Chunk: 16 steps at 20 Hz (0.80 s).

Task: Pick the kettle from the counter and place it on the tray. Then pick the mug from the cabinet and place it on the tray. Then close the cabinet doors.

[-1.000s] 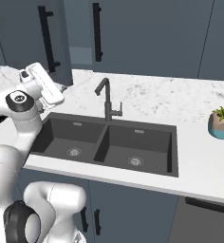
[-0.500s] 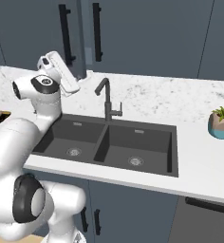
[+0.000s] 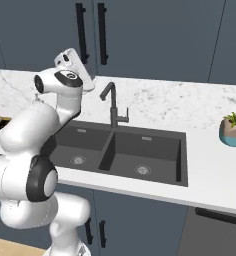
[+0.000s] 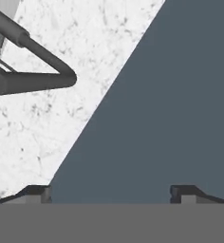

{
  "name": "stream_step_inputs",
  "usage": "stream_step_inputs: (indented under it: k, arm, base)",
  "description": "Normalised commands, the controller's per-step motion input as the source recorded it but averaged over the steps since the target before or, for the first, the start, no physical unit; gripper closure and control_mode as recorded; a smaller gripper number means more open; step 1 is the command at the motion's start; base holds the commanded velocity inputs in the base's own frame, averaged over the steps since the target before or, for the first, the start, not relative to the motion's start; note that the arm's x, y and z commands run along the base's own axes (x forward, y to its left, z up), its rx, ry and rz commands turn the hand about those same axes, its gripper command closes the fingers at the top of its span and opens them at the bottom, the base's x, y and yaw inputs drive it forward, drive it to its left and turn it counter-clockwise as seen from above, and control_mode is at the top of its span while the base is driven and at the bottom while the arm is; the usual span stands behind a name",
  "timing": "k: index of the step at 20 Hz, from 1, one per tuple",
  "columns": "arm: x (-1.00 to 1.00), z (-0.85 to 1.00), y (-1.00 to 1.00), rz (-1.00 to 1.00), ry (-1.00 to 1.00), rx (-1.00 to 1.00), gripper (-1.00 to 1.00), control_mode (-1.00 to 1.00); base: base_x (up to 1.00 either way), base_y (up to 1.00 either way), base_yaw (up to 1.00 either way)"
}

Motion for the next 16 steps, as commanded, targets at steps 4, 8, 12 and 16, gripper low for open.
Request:
stream_step_inputs:
  k: [4,8,12,16]
  arm:
    - [0.59,0.0,-0.17,0.03,0.0,0.11,-1.0,-1.0]
    - [0.61,0.0,-0.12,0.02,0.0,0.08,-1.0,-1.0]
    - [0.52,-0.04,-0.1,0.02,0.0,0.06,-1.0,-1.0]
    - [0.42,-0.15,-0.06,0.0,0.0,0.03,-1.0,-1.0]
  base:
    - [0.0,0.0,0.0]
    - [0.0,0.0,0.0]
    - [0.0,0.0,0.0]
    - [0.0,0.0,0.0]
